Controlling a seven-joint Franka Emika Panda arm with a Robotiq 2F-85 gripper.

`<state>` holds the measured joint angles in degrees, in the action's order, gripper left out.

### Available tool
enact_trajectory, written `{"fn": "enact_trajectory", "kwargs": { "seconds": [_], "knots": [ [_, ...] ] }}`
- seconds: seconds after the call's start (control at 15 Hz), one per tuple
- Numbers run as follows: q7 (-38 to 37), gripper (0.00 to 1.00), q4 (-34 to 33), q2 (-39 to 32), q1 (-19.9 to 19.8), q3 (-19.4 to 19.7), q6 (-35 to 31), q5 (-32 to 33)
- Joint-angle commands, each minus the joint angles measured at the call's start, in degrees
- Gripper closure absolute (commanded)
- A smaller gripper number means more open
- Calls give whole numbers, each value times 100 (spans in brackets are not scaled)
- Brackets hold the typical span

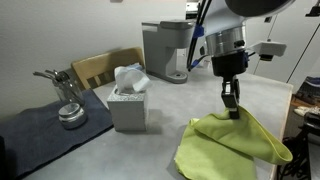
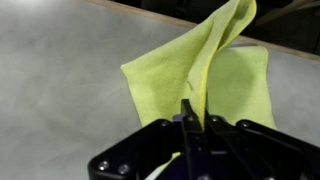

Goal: Unfold the towel

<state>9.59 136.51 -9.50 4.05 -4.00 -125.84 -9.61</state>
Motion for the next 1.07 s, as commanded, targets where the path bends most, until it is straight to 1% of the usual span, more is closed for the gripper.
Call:
{"fn": "enact_trajectory", "kwargs": {
  "seconds": [0.0, 0.2, 0.33, 0.67, 0.87, 1.0],
  "knots": [
    [-574, 99, 134, 221, -43, 77, -274, 173],
    [-1142, 99, 175, 272, -27, 120, -426, 192],
    [-1624, 99, 215, 326, -5, 137, -401, 214],
    [-2994, 99, 399, 522, 15, 212, -471, 455],
    [-3593, 99, 496, 633, -8, 244, -529, 444],
    [-3854, 99, 536, 677, -22, 259, -561, 415]
  ]
}}
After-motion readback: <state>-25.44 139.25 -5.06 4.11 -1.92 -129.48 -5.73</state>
